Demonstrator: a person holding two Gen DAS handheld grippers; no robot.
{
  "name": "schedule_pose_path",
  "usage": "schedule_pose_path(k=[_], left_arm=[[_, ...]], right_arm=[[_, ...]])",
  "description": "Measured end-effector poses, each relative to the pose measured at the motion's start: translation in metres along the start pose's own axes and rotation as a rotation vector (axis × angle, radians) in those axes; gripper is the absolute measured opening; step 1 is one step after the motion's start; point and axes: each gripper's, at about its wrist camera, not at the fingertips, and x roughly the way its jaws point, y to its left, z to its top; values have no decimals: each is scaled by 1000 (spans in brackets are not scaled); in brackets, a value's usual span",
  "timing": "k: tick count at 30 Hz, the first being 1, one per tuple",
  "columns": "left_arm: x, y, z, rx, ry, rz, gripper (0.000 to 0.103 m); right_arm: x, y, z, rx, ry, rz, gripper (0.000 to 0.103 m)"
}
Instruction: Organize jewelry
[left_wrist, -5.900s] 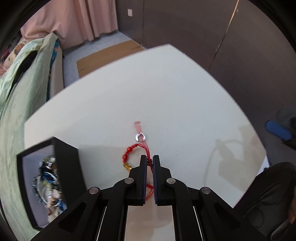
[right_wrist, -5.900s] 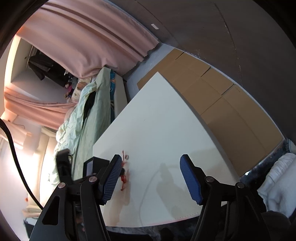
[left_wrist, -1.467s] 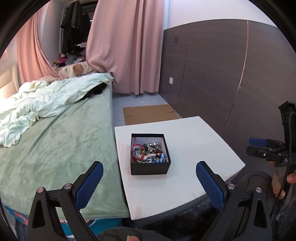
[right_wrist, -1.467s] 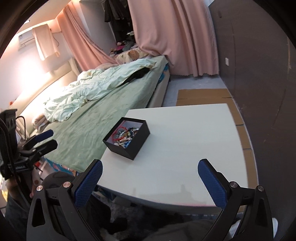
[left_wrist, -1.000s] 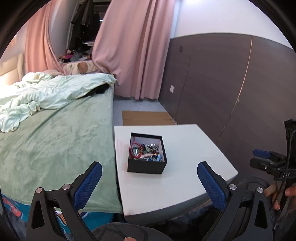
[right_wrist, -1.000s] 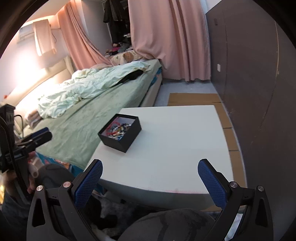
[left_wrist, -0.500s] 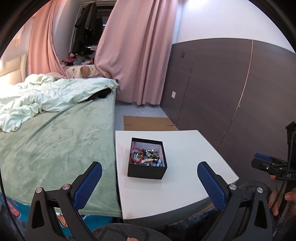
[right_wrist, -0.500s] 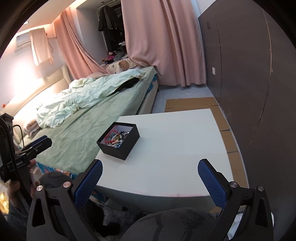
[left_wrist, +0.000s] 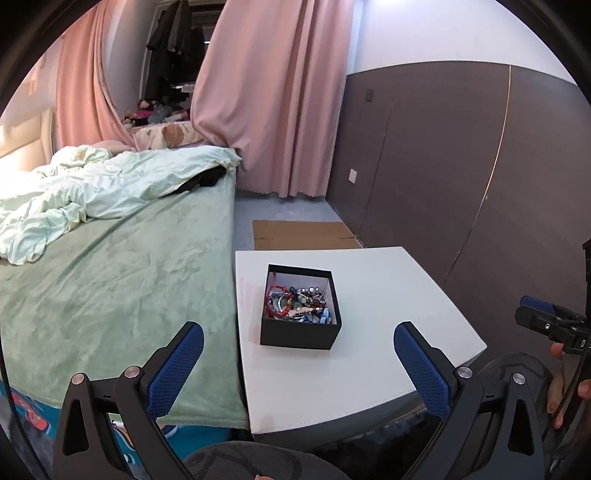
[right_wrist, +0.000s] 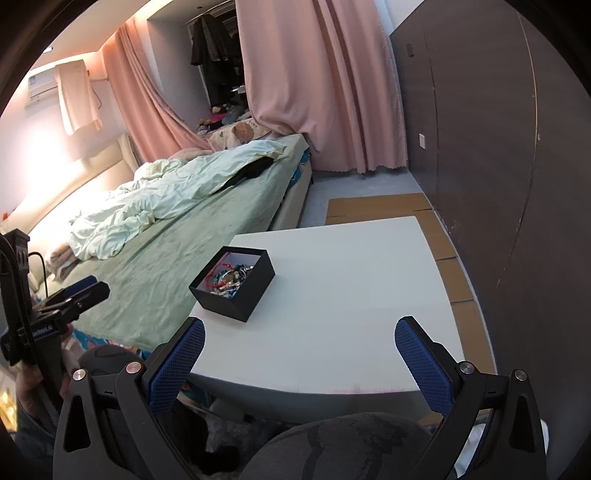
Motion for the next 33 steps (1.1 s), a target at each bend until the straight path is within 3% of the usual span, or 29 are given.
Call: schedule_pose_path(k=[33], left_arm=[[-7, -4, -1, 11, -34, 49, 103]], right_arm=[[-2, -3, -2, 21, -2, 3, 103]])
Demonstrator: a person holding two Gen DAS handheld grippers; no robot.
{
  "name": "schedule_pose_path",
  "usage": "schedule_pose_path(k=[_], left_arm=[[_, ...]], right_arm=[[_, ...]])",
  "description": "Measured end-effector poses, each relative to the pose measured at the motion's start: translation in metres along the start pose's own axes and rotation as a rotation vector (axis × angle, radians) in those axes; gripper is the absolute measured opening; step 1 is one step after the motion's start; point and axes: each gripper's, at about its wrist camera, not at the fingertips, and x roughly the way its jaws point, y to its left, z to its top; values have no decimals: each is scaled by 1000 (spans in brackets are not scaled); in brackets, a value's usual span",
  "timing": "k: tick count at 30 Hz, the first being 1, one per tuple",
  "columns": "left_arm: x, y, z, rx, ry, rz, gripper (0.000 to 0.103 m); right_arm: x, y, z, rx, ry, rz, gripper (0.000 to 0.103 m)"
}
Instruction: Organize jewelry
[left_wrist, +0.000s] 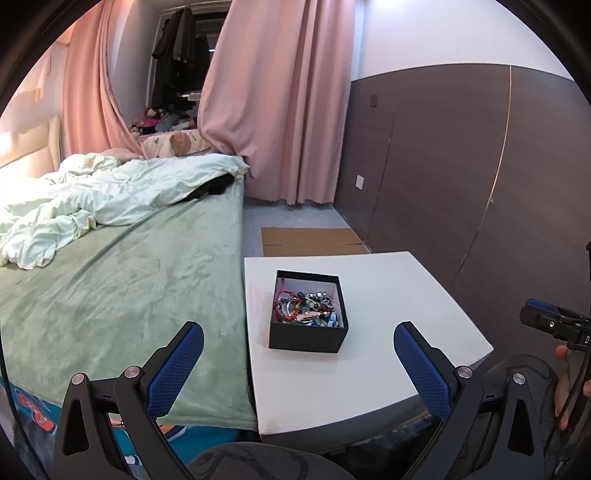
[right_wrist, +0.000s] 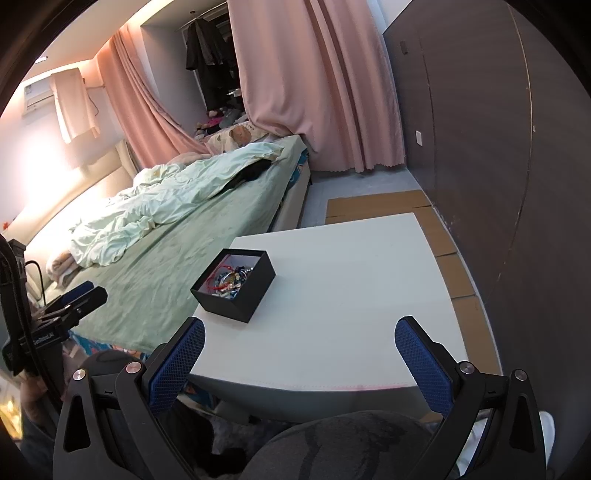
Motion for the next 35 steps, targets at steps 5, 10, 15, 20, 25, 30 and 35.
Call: schedule_pose_path(k=[5, 10, 15, 20, 25, 30, 35], left_arm=[[0, 1, 0, -7, -7, 7, 103], [1, 1, 0, 3, 0, 8, 103], [0, 0, -1, 3, -3, 8, 103], [1, 1, -1, 2, -2, 10, 103], [0, 1, -1, 7, -8, 14, 103], [0, 0, 0, 14, -15, 23, 103], [1, -2, 0, 30, -14, 31, 103]], right_arm=[[0, 0, 0, 6, -2, 3, 103], [0, -1, 0, 6, -2, 2, 103], [0, -2, 0, 7, -1, 3, 103], [0, -2, 0, 7, -1, 3, 103], [0, -1, 0, 8, -1, 3, 103], [1, -1, 0, 8, -1, 2, 103], [1, -3, 0, 12, -1, 2, 103]])
